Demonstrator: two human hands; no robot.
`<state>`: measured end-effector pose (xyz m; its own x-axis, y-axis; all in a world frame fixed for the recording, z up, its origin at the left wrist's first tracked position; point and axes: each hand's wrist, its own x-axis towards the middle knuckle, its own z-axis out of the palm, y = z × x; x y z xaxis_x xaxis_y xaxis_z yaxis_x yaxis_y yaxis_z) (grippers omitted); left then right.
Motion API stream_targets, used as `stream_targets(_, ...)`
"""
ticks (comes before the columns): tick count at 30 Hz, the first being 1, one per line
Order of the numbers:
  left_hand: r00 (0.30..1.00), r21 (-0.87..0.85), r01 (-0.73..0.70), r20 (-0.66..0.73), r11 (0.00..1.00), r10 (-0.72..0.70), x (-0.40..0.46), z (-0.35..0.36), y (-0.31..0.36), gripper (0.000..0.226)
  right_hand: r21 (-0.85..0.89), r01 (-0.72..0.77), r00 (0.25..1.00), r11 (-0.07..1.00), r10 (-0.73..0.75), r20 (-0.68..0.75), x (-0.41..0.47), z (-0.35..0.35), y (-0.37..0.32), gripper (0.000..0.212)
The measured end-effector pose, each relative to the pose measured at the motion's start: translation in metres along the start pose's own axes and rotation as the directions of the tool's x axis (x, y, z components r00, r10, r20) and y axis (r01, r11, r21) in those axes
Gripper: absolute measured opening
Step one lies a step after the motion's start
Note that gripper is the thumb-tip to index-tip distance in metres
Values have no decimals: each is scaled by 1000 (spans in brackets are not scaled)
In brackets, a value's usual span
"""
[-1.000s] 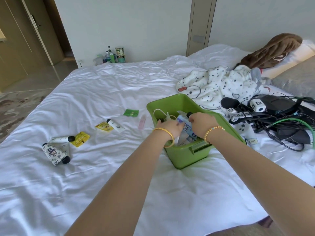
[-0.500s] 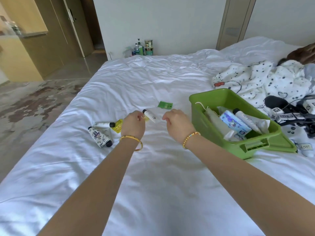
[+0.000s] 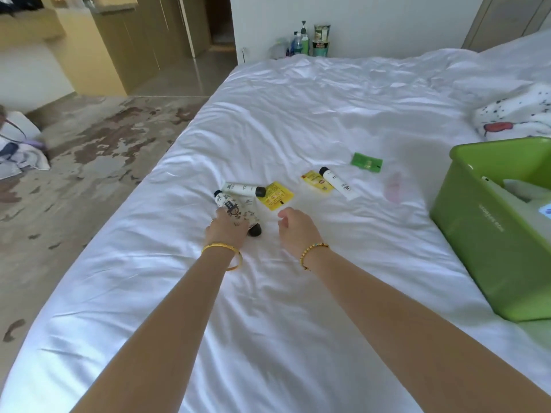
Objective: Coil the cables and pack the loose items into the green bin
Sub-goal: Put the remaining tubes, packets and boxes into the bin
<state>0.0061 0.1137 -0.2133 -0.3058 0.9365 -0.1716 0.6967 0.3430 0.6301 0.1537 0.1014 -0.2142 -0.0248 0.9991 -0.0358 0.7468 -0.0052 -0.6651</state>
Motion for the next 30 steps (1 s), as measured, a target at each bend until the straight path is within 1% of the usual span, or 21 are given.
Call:
stream_targets(2, 998, -145, 57, 29, 988, -54, 8, 2, -3, 52, -70, 8, 999, 997, -11, -36, 10, 13, -7, 35)
stream_targets(5, 992, -331, 128, 52, 935, -118, 19, 4, -5, 43, -237, 23, 999, 971, -12, 48, 21, 33, -14, 46)
stream_targets(7, 983, -447, 180, 110, 876, -146, 25, 5, -8, 43, -338, 46, 998, 940, -27, 62, 23, 44, -16, 50)
stream_targets(8, 982, -463, 184, 134, 867, -136, 27, 5, -9, 41, -365, 58, 998, 929, -42, 51, 23, 49, -16, 49)
stream_targets(10, 984, -412, 152, 151, 898, -97, 27, 4, -12, 33, -399, 78, 997, 914, -76, 20, 24, 52, -15, 44)
stream_targets(12, 987, -364, 144, 114, 920, -109, 26, 4, -14, 24, -408, 63, 997, 911, -80, -24, 24, 49, -13, 37)
stream_targets(14, 989, -339, 146, 62, 930, -133, 22, 3, -15, 17, -384, 21, 997, 923, -50, -66, 22, 41, -12, 35)
stream_targets(16, 990, -349, 135, 12, 927, -139, 16, 3, -14, 15, -370, 2, 996, 929, -35, -83, 16, 30, -8, 35)
stream_targets(19, 991, -347, 87, -62, 934, -116, -1, 0, -9, 22, -326, -11, 995, 945, -23, -102, 1, 7, -2, 33)
stream_targets(20, 992, -409, 77, -64, 909, -113, -8, 0, -5, 25, -274, -23, 994, 961, -6, -105, -5, -3, -1, 32)
stream_targets(21, 993, -505, 69, -52, 860, -110, -17, 0, 2, 25, -193, -41, 994, 980, 20, -107, -10, -14, 1, 32)
stream_targets(23, 995, -670, 44, -40, 741, -95, -39, -2, 23, 16, 0, -70, 989, 998, 70, -130, -24, -38, 1, 32)
stream_targets(24, 997, -716, 21, -41, 698, -72, -49, -3, 36, 12, 67, -71, 984, 995, 81, -162, -30, -50, 1, 32)
stream_targets(27, 1000, -777, -16, 0, 629, 25, -80, -2, 80, 22, 170, -19, 949, 985, 71, -308, -50, -90, 1, 31)
stream_targets(29, 995, -810, -9, 49, 587, 84, -103, 2, 113, 21, 199, 39, 898, 979, 53, -437, -64, -122, 5, 30)
stream_targets(30, 990, -813, -15, 68, 582, 120, -115, 5, 129, 21, 203, 64, 862, 977, 48, -504, -71, -139, 9, 30)
